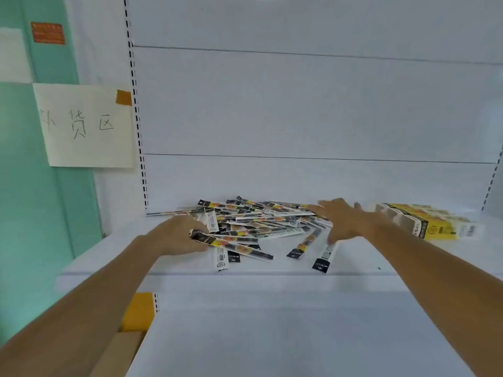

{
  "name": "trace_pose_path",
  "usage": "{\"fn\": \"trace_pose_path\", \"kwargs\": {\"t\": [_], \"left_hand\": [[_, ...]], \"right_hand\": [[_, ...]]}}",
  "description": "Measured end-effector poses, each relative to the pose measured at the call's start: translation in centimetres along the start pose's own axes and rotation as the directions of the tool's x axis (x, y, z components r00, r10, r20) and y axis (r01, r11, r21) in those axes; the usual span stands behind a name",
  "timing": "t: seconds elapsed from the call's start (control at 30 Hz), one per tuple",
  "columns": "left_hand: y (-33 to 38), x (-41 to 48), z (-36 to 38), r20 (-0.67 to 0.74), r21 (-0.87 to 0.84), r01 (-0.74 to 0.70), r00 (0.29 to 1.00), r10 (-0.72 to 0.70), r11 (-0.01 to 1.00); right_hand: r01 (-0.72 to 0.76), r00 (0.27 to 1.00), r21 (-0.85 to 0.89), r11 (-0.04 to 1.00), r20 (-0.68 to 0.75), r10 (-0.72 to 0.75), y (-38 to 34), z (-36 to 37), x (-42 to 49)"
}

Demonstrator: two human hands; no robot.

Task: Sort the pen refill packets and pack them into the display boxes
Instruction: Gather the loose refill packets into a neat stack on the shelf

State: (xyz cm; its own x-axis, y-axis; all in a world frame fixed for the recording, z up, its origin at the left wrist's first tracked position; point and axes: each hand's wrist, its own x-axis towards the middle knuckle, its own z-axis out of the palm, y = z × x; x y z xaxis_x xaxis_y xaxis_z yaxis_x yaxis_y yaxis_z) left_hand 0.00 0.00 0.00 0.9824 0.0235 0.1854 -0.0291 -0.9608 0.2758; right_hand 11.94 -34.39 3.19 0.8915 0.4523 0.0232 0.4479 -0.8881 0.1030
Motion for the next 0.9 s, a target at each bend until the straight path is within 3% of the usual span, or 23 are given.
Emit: {"fn": "trace_pose_path", "kwargs": {"t": [0.17,0.27,0.4,0.5,0.6,0.7,0.9], "left_hand": [[-0.3,1.2,2.3,0.028,0.007,0.059,0.998,-0.059,0.998],[0.0,2.0,3.4,-0.055,-0.108,0.051,0.997,-0.057,0.993],[0.6,3.2,4.4,-0.106,-0.016,-0.006,0.994,0.004,1.0],[1.5,3.7,4.9,-0.145,0.072,-0.076,0.986,0.086,0.994],[2.9,4.1,5.1,-0.122,0.114,-0.164,0.977,0.177,0.98],[4.2,4.1,5.0,-0.031,0.152,-0.164,0.985,0.17,0.975],[5.6,3.0,5.5,-0.004,0.358,-0.158,0.985,0.17,0.92]], "right_hand": [[-0.038,0.998,0.204,0.978,0.053,0.027,3.1,4.7,1.7],[0.092,0.996,0.22,0.971,-0.019,-0.09,1.7,4.9,3.3],[0.244,0.968,0.316,0.917,-0.13,-0.213,-1.2,5.5,5.3],[0.303,0.937,0.226,0.926,-0.251,-0.245,-3.5,5.3,6.3],[0.28,0.938,0.154,0.947,-0.253,-0.236,-4.1,5.2,7.6],[0.267,0.939,0.153,0.952,-0.264,-0.22,-4.0,5.0,8.6],[0.254,0.935,0.12,0.96,-0.284,-0.212,-4.3,4.5,8.6]]}}
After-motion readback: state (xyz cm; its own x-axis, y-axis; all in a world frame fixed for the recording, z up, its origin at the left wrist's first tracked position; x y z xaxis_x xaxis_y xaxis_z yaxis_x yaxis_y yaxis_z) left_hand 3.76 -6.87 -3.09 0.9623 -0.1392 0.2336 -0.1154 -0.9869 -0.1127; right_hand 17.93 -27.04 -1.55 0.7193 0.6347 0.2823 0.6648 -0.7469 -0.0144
